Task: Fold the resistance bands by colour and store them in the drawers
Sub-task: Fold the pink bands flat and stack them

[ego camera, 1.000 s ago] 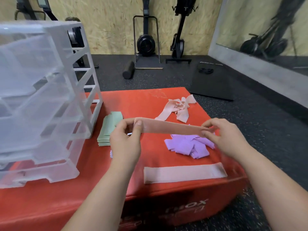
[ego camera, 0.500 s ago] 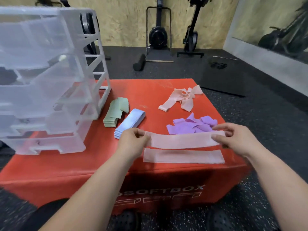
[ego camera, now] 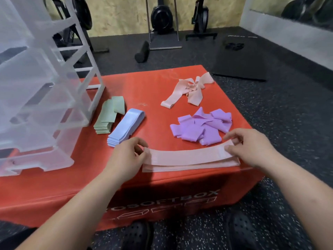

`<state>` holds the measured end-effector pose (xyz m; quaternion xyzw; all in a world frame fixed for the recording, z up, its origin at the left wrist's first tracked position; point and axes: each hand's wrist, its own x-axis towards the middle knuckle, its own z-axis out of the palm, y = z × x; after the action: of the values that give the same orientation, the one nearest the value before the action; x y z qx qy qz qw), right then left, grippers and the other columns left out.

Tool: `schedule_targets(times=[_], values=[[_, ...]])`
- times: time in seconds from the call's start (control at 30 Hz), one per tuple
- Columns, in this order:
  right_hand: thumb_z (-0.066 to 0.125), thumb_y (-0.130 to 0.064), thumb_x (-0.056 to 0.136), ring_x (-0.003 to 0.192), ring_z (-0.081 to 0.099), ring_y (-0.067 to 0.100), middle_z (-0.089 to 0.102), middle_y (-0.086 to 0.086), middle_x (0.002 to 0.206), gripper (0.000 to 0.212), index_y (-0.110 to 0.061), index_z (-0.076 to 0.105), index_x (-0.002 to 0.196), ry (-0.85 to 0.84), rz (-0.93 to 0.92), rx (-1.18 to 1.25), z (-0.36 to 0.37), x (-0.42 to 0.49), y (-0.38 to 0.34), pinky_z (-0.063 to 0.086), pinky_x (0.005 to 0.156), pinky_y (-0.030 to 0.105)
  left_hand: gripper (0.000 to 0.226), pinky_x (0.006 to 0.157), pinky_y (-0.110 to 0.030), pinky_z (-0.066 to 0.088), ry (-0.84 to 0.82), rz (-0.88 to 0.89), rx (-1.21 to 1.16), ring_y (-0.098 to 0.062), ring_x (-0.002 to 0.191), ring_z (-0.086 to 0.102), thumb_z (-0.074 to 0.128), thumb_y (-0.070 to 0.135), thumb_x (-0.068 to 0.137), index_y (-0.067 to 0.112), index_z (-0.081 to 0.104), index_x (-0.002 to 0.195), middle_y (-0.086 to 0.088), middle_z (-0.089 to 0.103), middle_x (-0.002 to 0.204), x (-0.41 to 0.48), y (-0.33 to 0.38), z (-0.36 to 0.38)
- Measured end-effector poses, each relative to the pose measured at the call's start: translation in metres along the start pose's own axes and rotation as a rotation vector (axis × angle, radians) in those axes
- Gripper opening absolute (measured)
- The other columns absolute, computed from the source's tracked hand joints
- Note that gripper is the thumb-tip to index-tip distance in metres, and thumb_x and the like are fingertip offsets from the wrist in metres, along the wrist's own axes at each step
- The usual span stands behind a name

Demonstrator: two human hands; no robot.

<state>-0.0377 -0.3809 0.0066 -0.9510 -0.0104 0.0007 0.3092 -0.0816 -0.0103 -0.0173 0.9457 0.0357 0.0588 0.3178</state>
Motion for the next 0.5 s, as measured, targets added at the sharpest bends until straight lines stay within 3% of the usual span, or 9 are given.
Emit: schedule_targets(times=[0.1, 0.17, 0.27, 0.37, 0.5], values=[[0.086, -0.015, 0.078, 0.071, 0.068, 0.015, 0.069, -0.006, 0.074, 0.027, -0.032, 0.075, 0.095, -0.012, 0.021, -0.041, 0.002, -0.003, 0.002, 0.046, 0.058, 0.019, 0.007, 0.064, -0.028, 0.050, -0.022, 0.030, 0.029, -0.003, 0.067, 0.062, 0.072, 0.028, 0.090, 0.034, 0.069, 0.091, 0.016, 0.070, 0.073, 0.002, -0.003, 0.002], [0.086, -0.013, 0.077, 0.067, 0.069, 0.016, 0.069, -0.005, 0.073, 0.027, -0.031, 0.074, 0.094, -0.022, 0.039, -0.032, 0.004, -0.005, 0.004, 0.051, 0.054, 0.020, 0.007, 0.066, -0.030, 0.052, -0.049, 0.033, 0.059, -0.003, 0.068, 0.062, 0.072, 0.028, 0.090, 0.034, 0.068, 0.091, 0.015, 0.070, 0.073, 0.000, -0.006, 0.003], [0.086, -0.013, 0.073, 0.067, 0.069, 0.011, 0.070, -0.007, 0.073, 0.030, -0.031, 0.074, 0.093, -0.046, 0.034, -0.108, 0.006, -0.008, 0.006, 0.057, 0.068, 0.033, 0.007, 0.067, -0.032, 0.052, -0.080, 0.054, 0.097, -0.004, 0.071, 0.063, 0.071, 0.029, 0.089, 0.034, 0.067, 0.092, 0.013, 0.068, 0.072, -0.001, -0.009, 0.005], [0.088, -0.018, 0.072, 0.070, 0.065, 0.008, 0.067, -0.008, 0.073, 0.029, -0.034, 0.072, 0.092, -0.056, -0.002, -0.206, 0.007, -0.008, 0.005, 0.054, 0.073, 0.034, 0.008, 0.068, -0.033, 0.049, -0.101, 0.111, 0.133, -0.005, 0.075, 0.059, 0.071, 0.031, 0.089, 0.036, 0.066, 0.094, 0.012, 0.064, 0.075, -0.001, -0.012, 0.004], [0.090, -0.031, 0.071, 0.084, 0.062, 0.012, 0.059, -0.010, 0.096, 0.040, -0.040, 0.070, 0.105, -0.080, -0.072, -0.284, -0.001, -0.006, 0.008, 0.052, 0.085, 0.036, 0.021, 0.077, -0.031, 0.046, -0.114, 0.206, 0.138, -0.006, 0.085, 0.057, 0.075, 0.038, 0.090, 0.040, 0.065, 0.108, 0.012, 0.056, 0.097, 0.002, -0.013, -0.002]])
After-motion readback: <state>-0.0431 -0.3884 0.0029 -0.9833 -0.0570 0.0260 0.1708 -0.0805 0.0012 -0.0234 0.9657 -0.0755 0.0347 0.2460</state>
